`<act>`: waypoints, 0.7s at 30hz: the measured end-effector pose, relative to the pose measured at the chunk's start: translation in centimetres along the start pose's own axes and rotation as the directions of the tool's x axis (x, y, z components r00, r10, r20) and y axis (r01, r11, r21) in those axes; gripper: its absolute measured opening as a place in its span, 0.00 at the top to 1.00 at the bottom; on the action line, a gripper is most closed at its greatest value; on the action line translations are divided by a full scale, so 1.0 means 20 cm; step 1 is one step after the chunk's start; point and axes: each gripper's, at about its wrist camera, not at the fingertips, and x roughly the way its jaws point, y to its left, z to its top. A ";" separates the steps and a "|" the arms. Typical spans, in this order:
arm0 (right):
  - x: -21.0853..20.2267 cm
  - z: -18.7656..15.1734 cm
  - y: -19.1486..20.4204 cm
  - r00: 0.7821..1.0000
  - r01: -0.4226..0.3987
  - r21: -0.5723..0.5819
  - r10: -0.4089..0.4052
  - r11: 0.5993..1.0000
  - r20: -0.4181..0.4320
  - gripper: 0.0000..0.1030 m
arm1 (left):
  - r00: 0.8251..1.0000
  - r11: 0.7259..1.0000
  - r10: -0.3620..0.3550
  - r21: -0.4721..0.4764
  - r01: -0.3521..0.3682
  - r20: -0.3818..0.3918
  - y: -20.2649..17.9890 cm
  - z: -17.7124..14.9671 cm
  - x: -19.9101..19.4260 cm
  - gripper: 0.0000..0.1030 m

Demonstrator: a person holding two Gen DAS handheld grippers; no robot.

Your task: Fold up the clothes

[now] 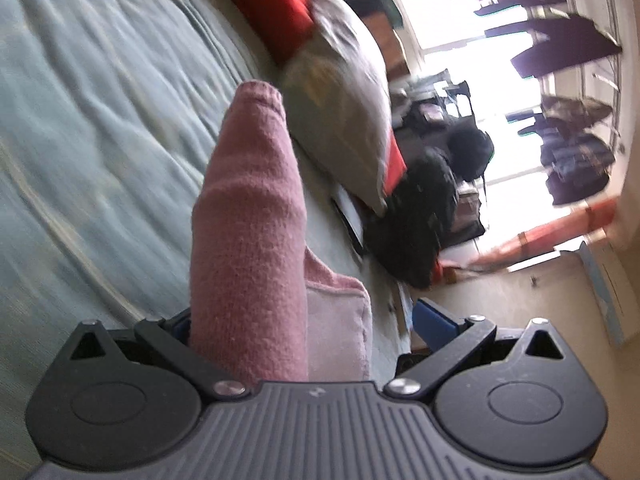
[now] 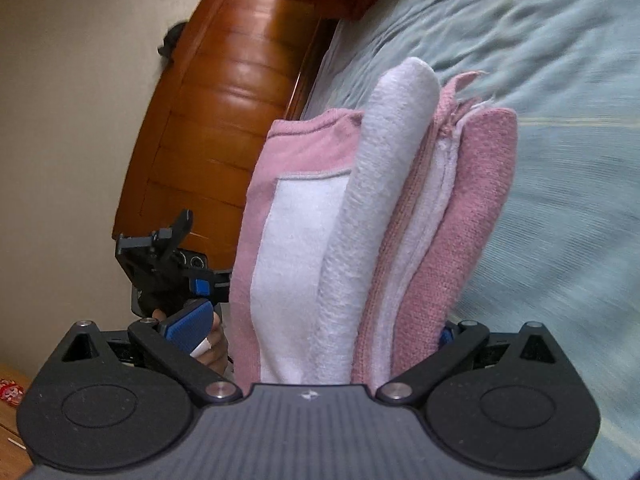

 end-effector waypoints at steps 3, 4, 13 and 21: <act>0.21 0.06 0.03 0.999 0.005 -0.015 -0.005 1.000 -0.044 0.00 | 0.998 0.999 0.024 -0.025 -0.022 0.053 0.11 0.10 -0.11 0.01; 0.27 0.08 0.05 0.998 0.006 -0.019 -0.007 1.000 -0.056 0.00 | 0.997 0.999 0.031 -0.032 -0.028 0.069 0.14 0.12 -0.13 0.01; 0.54 0.04 0.07 0.997 -0.004 -0.028 0.002 1.000 -0.074 0.00 | 0.988 0.997 0.057 -0.058 -0.050 0.142 0.33 0.29 -0.30 0.01; 0.58 -0.06 0.11 0.996 0.051 -0.113 -0.059 0.992 -0.068 0.00 | 0.979 0.990 0.111 -0.102 -0.094 0.171 0.46 0.38 -0.24 0.01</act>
